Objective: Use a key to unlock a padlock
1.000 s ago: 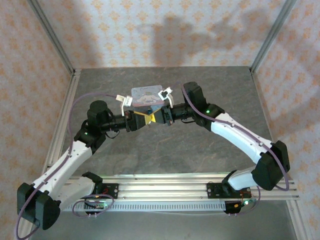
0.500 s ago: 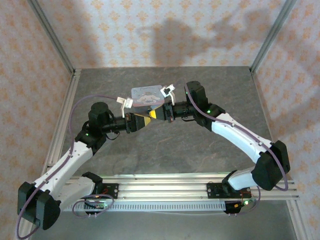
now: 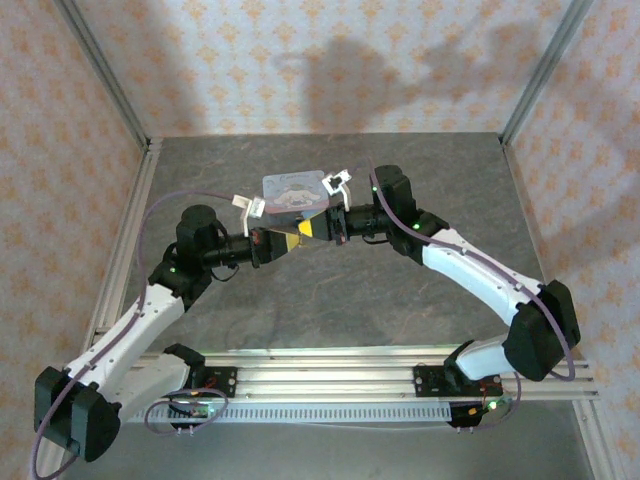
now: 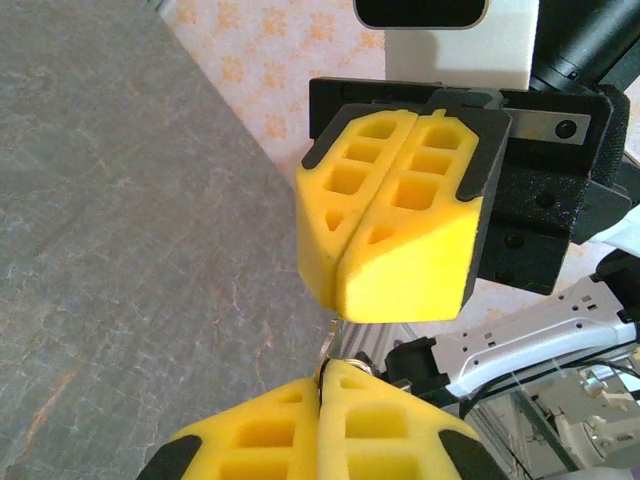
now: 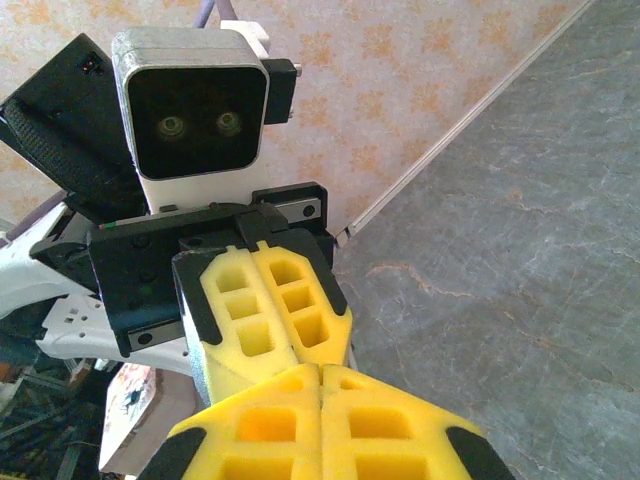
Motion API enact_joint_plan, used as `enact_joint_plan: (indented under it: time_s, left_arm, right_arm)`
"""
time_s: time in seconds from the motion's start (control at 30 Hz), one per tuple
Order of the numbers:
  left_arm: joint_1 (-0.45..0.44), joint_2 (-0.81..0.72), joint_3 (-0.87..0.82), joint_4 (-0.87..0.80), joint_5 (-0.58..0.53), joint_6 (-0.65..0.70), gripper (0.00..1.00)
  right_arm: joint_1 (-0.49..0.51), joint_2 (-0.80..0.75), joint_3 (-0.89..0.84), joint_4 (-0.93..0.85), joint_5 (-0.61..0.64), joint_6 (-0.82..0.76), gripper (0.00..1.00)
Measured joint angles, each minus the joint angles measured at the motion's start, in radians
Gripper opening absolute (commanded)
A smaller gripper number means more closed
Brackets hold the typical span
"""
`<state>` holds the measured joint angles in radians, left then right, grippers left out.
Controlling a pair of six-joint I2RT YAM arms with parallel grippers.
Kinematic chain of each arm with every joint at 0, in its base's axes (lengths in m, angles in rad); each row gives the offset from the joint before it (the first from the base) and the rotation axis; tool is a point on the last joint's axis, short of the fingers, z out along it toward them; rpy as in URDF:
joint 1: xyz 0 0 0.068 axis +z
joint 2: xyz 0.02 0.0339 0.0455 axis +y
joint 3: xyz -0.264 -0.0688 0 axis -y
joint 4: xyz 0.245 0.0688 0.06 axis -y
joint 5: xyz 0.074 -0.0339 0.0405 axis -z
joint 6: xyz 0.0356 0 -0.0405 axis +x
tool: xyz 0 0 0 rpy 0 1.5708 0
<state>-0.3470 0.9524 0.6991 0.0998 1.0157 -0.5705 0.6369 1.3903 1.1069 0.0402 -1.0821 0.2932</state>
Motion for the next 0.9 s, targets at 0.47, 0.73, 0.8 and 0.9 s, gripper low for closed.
enact_joint_plan:
  time_s: [0.47, 0.73, 0.8, 0.9]
  left_arm:
    - [0.000, -0.004, 0.001, -0.040, -0.030, 0.055, 0.00]
    - [0.000, -0.003, 0.001, -0.046, -0.029, 0.055, 0.00]
    - [0.001, -0.003, 0.001, -0.048, -0.028, 0.055, 0.00]
    - [0.002, 0.001, 0.001, -0.050, -0.029, 0.055, 0.00]
  right_arm:
    - [0.002, 0.019, 0.000, 0.009, 0.000, 0.047, 0.16]
    - [0.002, 0.036, 0.000, 0.032, -0.019, 0.074, 0.00]
    - [0.002, 0.043, 0.000, 0.041, -0.024, 0.077, 0.00]
    - [0.002, 0.051, -0.001, 0.059, -0.026, 0.084, 0.00]
